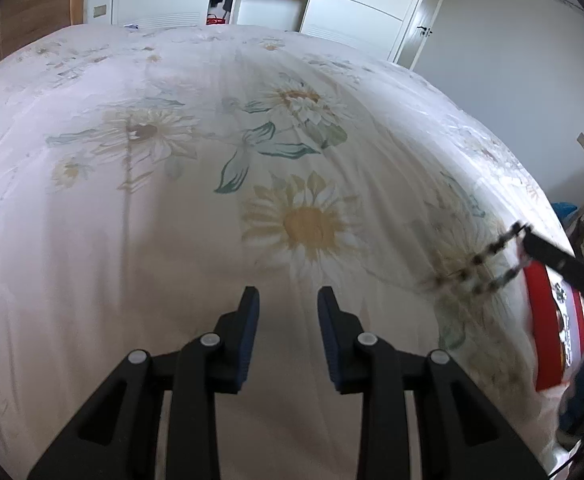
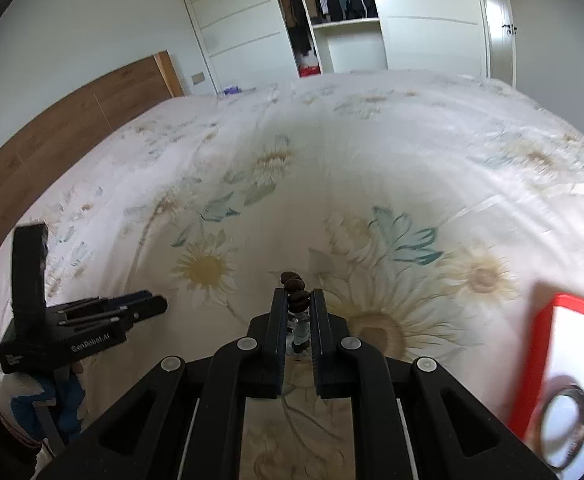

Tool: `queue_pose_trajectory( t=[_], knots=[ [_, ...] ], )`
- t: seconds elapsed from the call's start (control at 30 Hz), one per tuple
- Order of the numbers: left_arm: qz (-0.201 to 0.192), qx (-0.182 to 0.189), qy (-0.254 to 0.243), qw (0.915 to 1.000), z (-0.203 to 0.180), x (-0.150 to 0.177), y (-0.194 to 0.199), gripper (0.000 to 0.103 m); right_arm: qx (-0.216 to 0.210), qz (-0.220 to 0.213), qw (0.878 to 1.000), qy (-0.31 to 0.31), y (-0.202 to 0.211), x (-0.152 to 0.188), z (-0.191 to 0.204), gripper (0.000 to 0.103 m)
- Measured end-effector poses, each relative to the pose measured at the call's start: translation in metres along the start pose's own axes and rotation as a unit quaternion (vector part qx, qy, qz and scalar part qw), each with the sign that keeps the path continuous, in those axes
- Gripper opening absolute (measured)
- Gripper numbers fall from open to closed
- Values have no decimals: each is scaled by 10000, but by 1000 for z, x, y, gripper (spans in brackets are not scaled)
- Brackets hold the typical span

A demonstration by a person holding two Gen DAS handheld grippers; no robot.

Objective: Organize jewelry
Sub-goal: 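Carry the beaded bracelet into the red box and open the right tool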

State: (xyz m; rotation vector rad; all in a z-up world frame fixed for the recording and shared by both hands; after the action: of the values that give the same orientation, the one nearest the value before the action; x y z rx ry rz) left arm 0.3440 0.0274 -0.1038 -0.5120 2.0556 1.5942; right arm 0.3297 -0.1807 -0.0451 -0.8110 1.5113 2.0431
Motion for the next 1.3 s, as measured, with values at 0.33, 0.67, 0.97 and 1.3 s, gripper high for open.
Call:
queue_pose_trajectory(
  t=[0.33, 0.67, 0.97, 1.3],
  knots=[
    [96, -200, 52, 9997, 3, 35, 58, 29, 517, -364, 9978, -176, 101, 2, -47, 10],
    [-97, -398, -62, 9991, -12, 56, 124, 29, 1117, -296, 9923, -443, 160, 39, -109, 10],
    [-78, -484, -36, 9988, -20, 84, 155, 29, 1411, -166, 9879, -615, 186, 66, -152, 10],
    [134, -400, 49, 9991, -42, 115, 158, 29, 1754, 320, 9780, -1088, 170, 115, -203, 10]
  ],
)
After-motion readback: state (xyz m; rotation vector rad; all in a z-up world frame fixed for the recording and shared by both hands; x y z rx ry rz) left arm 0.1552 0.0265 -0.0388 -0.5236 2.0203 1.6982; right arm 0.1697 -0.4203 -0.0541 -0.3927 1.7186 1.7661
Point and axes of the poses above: each gripper's, at about its wrist camera, not at the fingertips, and y roughly against the way its jaws point, z to its left, x to its underside, the point moved 8 cm from there along -y, roughly the way its jaws point, and after that the axes turned 1 degree about -y, right-handed, at the moved point
